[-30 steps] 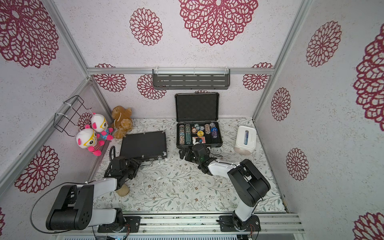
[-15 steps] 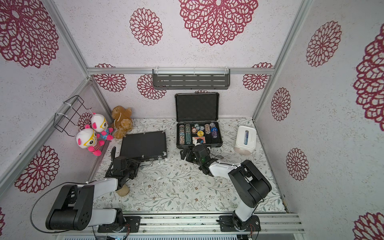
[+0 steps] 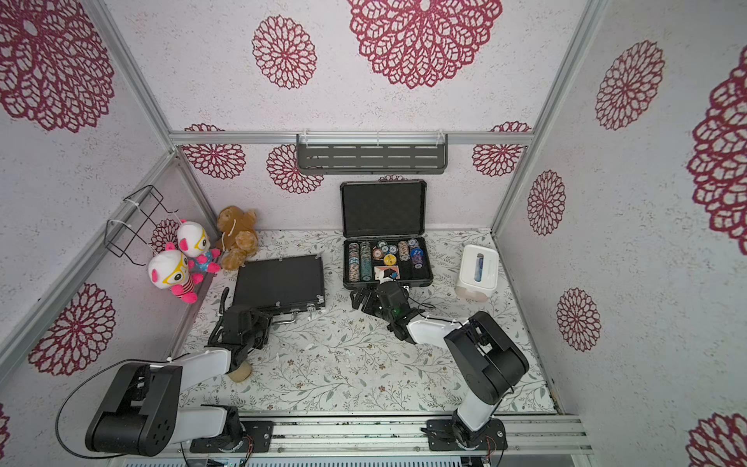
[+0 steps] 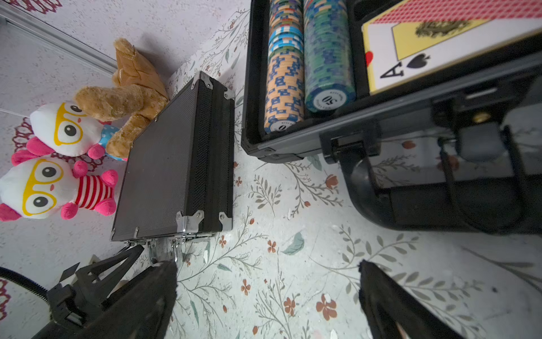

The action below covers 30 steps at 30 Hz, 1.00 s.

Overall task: Open the poker set cases
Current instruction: Pick up the poker set case from the center of the board.

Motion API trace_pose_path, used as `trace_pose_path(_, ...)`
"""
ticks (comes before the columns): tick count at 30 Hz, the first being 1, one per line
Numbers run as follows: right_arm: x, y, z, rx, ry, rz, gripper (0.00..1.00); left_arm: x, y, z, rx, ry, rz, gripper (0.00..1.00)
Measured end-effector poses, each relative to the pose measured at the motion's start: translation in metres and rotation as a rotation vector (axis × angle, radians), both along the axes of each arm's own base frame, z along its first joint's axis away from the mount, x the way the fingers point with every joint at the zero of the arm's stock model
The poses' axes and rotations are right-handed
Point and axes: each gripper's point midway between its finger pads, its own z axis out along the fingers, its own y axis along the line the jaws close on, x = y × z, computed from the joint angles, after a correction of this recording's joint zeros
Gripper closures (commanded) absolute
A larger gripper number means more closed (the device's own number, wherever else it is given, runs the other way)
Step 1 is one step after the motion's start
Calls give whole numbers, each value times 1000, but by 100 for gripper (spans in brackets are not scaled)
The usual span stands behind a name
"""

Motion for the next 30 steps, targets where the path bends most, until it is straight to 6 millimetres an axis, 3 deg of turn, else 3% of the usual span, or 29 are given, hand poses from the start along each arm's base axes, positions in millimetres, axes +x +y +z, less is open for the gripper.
trace_pose_path(13, -1, -3, 1, -1, -5, -9, 1, 5, -6, 26, -8, -91, 55, 49)
trace_pose_path(30, 2, -14, 13, 10, -30, -38, 1, 9, -14, -5, -29, -32, 66, 49)
